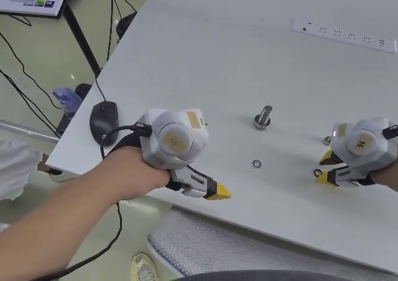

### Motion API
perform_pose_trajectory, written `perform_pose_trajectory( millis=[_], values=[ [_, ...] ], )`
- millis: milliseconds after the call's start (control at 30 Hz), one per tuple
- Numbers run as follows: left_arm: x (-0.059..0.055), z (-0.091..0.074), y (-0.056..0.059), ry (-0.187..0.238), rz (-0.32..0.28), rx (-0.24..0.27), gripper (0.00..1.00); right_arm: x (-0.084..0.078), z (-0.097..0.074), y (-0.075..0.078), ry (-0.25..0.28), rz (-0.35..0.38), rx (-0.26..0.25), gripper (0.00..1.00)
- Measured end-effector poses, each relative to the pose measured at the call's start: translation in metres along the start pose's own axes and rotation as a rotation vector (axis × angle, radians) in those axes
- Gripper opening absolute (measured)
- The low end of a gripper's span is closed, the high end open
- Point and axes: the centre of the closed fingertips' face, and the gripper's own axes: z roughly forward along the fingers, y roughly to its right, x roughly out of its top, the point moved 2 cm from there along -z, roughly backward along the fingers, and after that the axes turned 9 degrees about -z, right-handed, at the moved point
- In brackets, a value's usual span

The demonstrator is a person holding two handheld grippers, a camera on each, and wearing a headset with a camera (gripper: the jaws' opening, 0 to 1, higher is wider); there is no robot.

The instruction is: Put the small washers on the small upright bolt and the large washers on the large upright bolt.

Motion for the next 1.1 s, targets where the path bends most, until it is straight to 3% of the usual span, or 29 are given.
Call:
perform_pose_trajectory(
  millis=[233,533,633,1100],
  values=[
    [-0.0005,0.0006,-0.0010,0.002,-0.003,0.000,0.88,0.0008,-0.0001,-0.0008,-0.014,0.000,-0.006,0.15],
    [-0.0020,-0.0005,-0.0007,-0.003,-0.006,0.005,0.85,0.0022,-0.0004,-0.0020,-0.070,0.011,-0.013,0.14],
    [-0.0004,-0.0009,0.0000,0.003,-0.004,0.005,0.85,0.0008,-0.0011,-0.0004,-0.057,0.072,-0.012,0.13],
    [-0.0052,-0.0015,0.0017,-0.019,-0.003,0.006,0.83,-0.0006,-0.0046,-0.0016,-0.043,0.102,-0.001,0.12]
  ],
)
